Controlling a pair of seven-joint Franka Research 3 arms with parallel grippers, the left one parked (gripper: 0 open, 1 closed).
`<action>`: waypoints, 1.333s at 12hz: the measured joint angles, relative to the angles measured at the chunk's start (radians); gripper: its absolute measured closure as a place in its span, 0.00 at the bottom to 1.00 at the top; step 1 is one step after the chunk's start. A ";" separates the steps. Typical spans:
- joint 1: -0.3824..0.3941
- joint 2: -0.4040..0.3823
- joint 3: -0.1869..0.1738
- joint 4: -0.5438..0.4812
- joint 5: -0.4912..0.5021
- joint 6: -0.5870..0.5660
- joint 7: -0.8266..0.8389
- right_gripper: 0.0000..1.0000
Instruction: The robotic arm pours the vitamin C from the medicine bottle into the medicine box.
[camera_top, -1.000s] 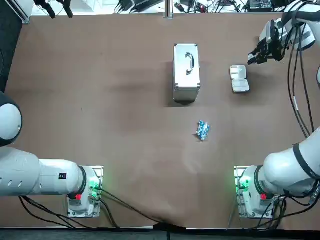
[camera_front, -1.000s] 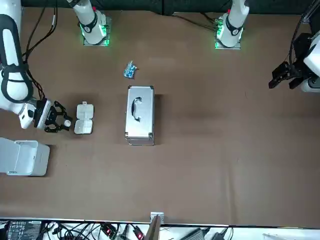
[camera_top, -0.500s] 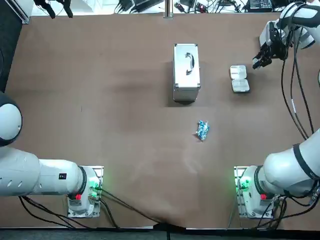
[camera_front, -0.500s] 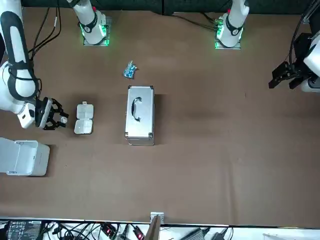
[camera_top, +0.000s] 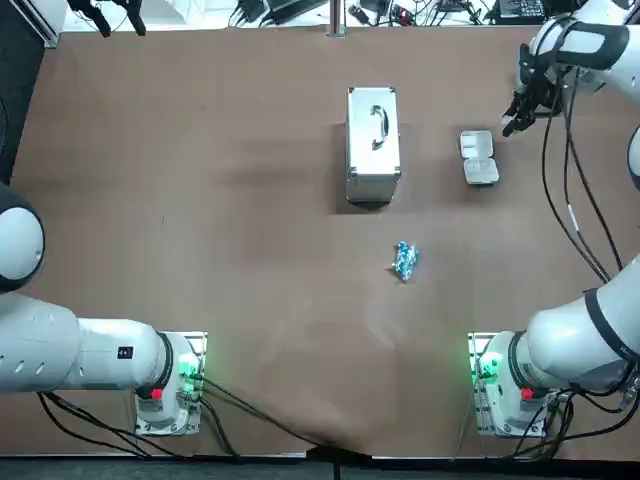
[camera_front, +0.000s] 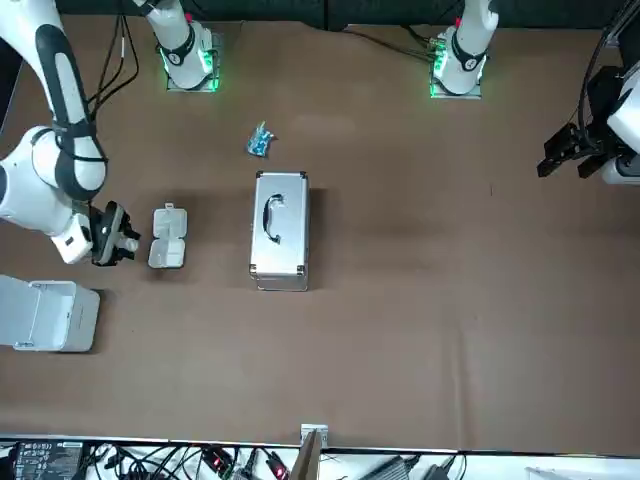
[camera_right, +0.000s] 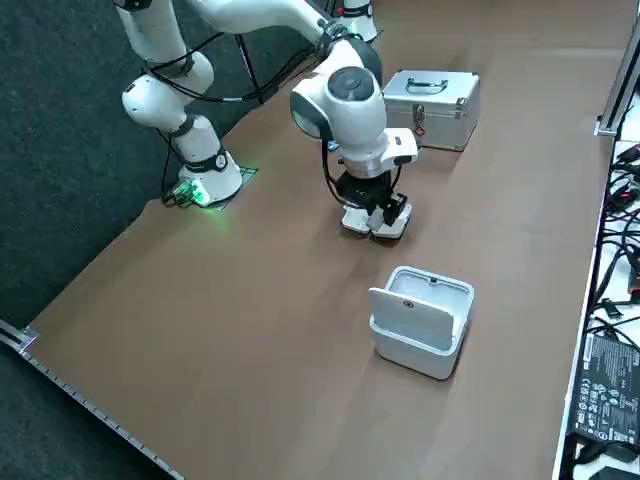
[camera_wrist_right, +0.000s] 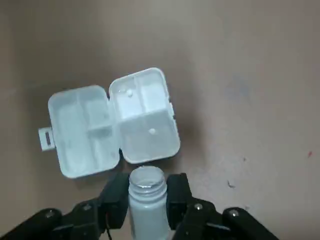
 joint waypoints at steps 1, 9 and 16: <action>0.003 0.000 0.022 -0.003 -0.087 0.009 0.009 0.58; 0.003 -0.001 0.098 -0.072 -0.284 0.113 0.014 0.58; 0.007 -0.001 0.125 -0.081 -0.478 0.137 0.169 0.58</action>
